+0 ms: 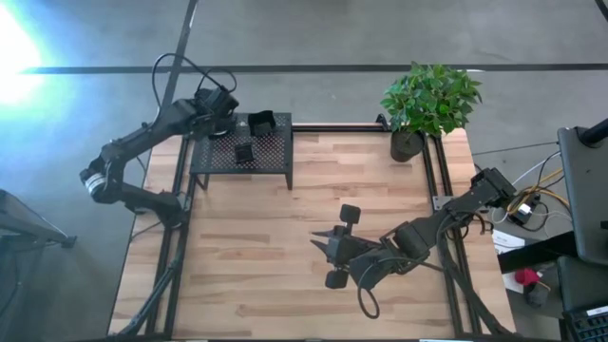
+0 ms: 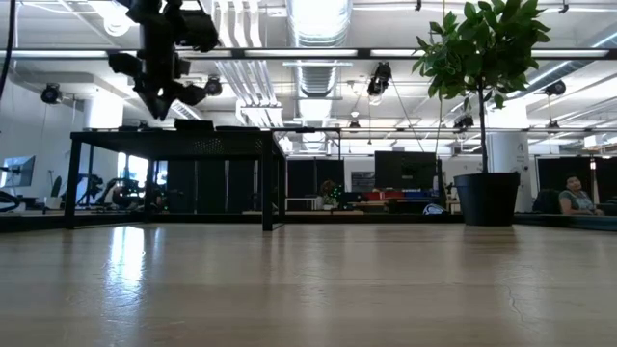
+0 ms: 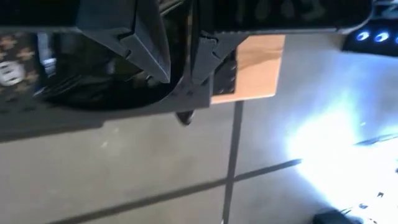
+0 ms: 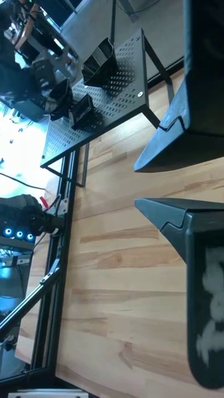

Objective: Pick & Place Mini shaped plates
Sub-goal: Stack the leaf shaped plate on top of the stacked leaf shaped plate on the shelf

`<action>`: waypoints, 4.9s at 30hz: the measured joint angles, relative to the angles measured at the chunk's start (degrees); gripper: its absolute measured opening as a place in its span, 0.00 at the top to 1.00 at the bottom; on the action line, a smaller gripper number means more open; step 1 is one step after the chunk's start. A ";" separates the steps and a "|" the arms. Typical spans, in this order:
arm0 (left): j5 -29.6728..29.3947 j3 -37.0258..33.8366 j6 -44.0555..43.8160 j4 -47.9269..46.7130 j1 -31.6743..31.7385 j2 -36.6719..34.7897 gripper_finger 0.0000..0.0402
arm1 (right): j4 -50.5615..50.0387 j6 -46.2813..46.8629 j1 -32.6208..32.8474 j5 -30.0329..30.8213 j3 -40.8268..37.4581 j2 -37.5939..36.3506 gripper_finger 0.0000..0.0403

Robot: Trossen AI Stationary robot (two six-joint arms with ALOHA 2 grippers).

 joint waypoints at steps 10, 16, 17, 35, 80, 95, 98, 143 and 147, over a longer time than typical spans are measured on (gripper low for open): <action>0.00 -0.02 -1.35 -11.43 1.95 0.92 0.85 | 0.02 -0.17 -0.07 -0.01 0.00 0.00 0.82; 0.90 -0.02 -1.13 -12.87 1.99 3.05 0.85 | 0.04 -0.17 -0.09 0.01 0.01 0.00 0.82; 1.35 -0.02 -0.76 -12.87 1.99 3.59 0.85 | 0.05 -0.17 -0.09 0.01 0.00 0.00 0.82; 3.74 -0.02 3.85 -12.79 1.54 3.05 0.85 | 0.07 -0.46 -0.17 0.01 0.01 0.00 0.82; -0.48 -0.57 24.01 4.30 4.22 5.18 0.85 | 0.00 -0.02 -0.44 0.01 0.00 0.00 0.82; 8.81 -0.57 27.45 3.53 4.33 4.80 0.85 | 0.00 -0.02 -0.42 0.01 0.00 0.00 0.82; 11.81 -0.57 27.44 2.65 4.33 4.45 0.85 | 0.00 -0.02 -0.42 0.01 0.00 0.00 0.82; 13.81 -0.90 25.64 10.77 4.31 3.85 0.85 | 0.00 0.90 -1.51 -0.03 0.00 0.00 0.82; 13.91 -0.90 26.13 7.50 4.31 3.85 0.85 | 0.00 0.89 -1.51 -0.03 0.02 0.00 0.82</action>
